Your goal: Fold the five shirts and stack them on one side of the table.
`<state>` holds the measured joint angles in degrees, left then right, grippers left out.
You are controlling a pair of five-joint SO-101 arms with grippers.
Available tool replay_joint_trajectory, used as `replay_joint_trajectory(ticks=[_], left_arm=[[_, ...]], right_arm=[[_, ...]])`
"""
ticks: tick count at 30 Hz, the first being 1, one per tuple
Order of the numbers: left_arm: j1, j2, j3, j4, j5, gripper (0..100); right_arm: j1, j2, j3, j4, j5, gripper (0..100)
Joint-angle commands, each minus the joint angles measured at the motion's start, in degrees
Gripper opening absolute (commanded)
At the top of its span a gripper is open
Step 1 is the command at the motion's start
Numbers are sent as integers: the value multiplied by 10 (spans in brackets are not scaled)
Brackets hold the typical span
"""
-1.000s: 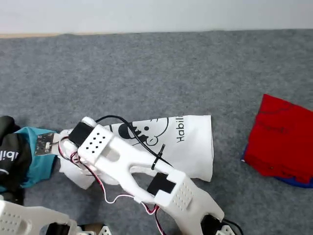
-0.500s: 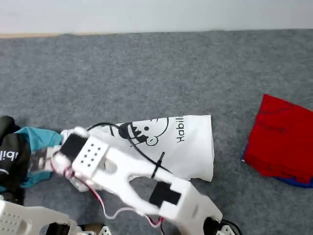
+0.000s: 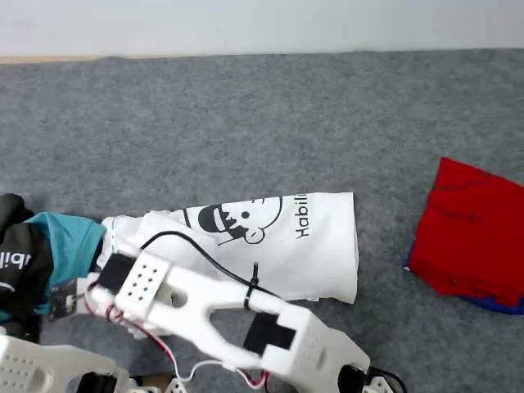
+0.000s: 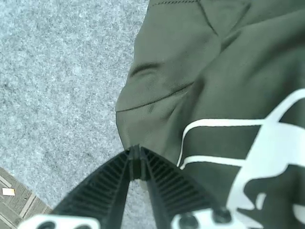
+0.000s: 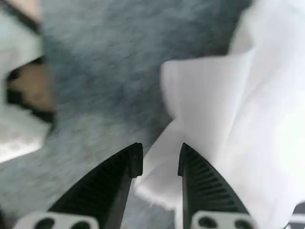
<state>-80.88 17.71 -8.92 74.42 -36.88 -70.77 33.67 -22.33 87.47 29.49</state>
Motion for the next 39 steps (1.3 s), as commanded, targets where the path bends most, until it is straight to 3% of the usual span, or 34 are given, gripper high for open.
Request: replay_joint_trajectory(ticks=[1, 4, 14, 20, 26, 30, 39], left_arm=[[1, -7, -5, -9, -4, 8], [1, -6, -4, -8, -4, 8], [2, -6, -3, -8, -4, 8], [2, -6, -3, -9, -4, 8], [6, -6, -3, -9, -4, 8], [6, -6, -3, -9, -4, 8], [6, -6, -3, -10, -4, 8]], right_arm=[[31, 10, -3, -45, 18, 181], [37, 27, -3, -67, 18, 229], [36, 88, -32, -74, 17, 229], [65, 79, -84, -44, 18, 80], [117, 80, -151, -14, 22, 90], [154, 80, -154, -26, 69, 90], [203, 78, -156, -56, 75, 90]])
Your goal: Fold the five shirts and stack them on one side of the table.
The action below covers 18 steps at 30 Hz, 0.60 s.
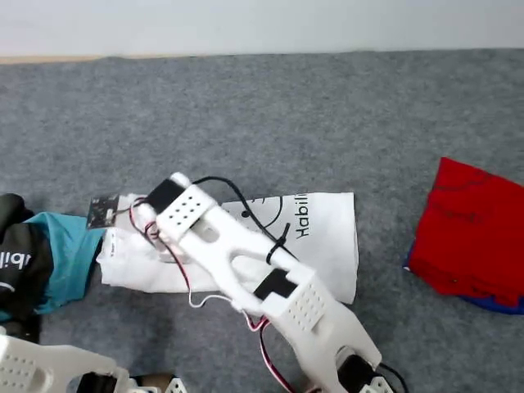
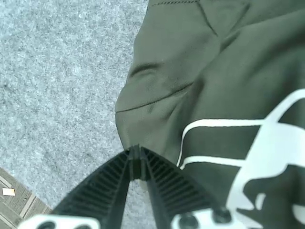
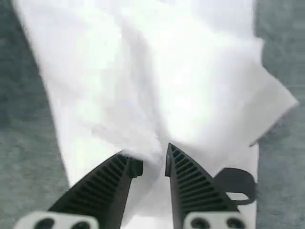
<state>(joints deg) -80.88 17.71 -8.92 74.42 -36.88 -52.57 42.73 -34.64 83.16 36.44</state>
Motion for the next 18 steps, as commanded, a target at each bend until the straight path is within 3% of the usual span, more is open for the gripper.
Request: replay_joint_trajectory(ticks=[1, 8, 18], left_arm=[[6, -6, -3, -10, -4, 8], [6, -6, -3, -10, -4, 8], [6, -11, -7, -7, -4, 8]], right_arm=[[27, -13, -33, -21, 5, 90], [80, -15, -33, -57, 5, 89], [50, -47, -99, 51, 2, 86]])
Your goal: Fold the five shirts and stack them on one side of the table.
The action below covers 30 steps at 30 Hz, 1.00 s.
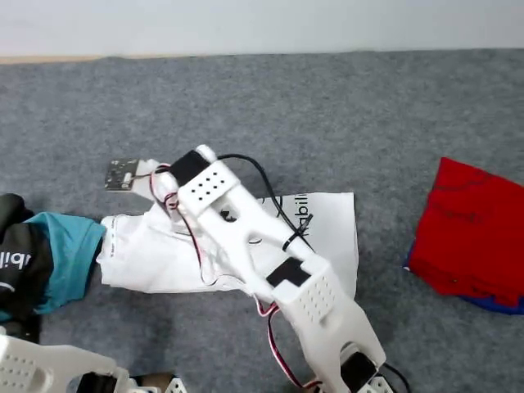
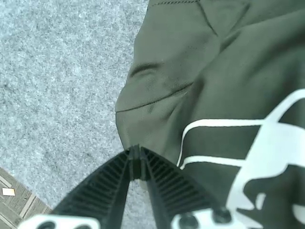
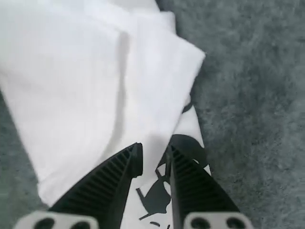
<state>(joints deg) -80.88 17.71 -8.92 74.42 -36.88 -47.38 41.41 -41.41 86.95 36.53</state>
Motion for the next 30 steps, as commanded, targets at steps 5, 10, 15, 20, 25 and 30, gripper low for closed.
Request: replay_joint_trajectory(ticks=[5, 10, 15, 20, 25, 30], left_arm=[[6, -12, -7, -5, -3, 8], [3, -55, -6, -5, -3, 8], [8, -94, -5, -5, -2, 8], [18, -103, -3, -4, -2, 8], [19, -103, -3, -4, -2, 8], [21, -102, -2, -5, -2, 8]], right_arm=[[-3, 29, -32, 11, 1, 86], [-16, 96, -33, 30, 0, 86], [-73, 102, -34, 109, -4, 85], [-105, 83, -35, 141, -16, 85], [-81, 55, -35, 124, -11, 85], [-43, 26, -35, 98, -11, 86]])
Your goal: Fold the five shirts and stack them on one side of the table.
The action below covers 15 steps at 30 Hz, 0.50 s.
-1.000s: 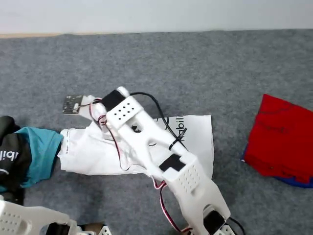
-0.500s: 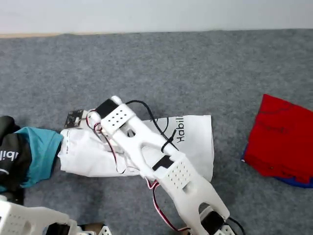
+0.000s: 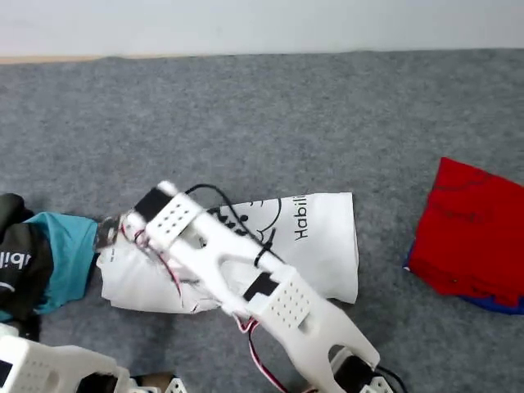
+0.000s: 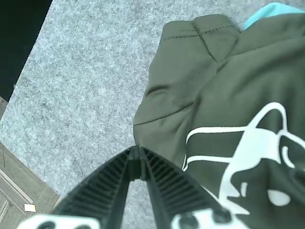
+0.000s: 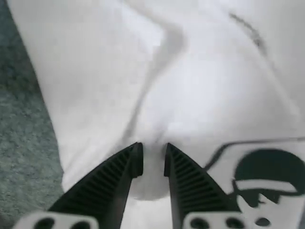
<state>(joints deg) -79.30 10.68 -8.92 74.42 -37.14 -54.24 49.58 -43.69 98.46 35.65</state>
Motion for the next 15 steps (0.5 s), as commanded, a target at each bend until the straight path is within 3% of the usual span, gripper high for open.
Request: replay_joint_trajectory(ticks=[1, 9, 15], left_arm=[[10, -32, -2, -5, 1, 8], [37, -32, -2, -4, 3, 8], [43, -33, -2, -4, 25, 8]], right_arm=[[30, -65, -12, -22, -3, 86], [25, -113, -12, -93, -3, 86], [41, -39, -12, -123, -3, 86]])
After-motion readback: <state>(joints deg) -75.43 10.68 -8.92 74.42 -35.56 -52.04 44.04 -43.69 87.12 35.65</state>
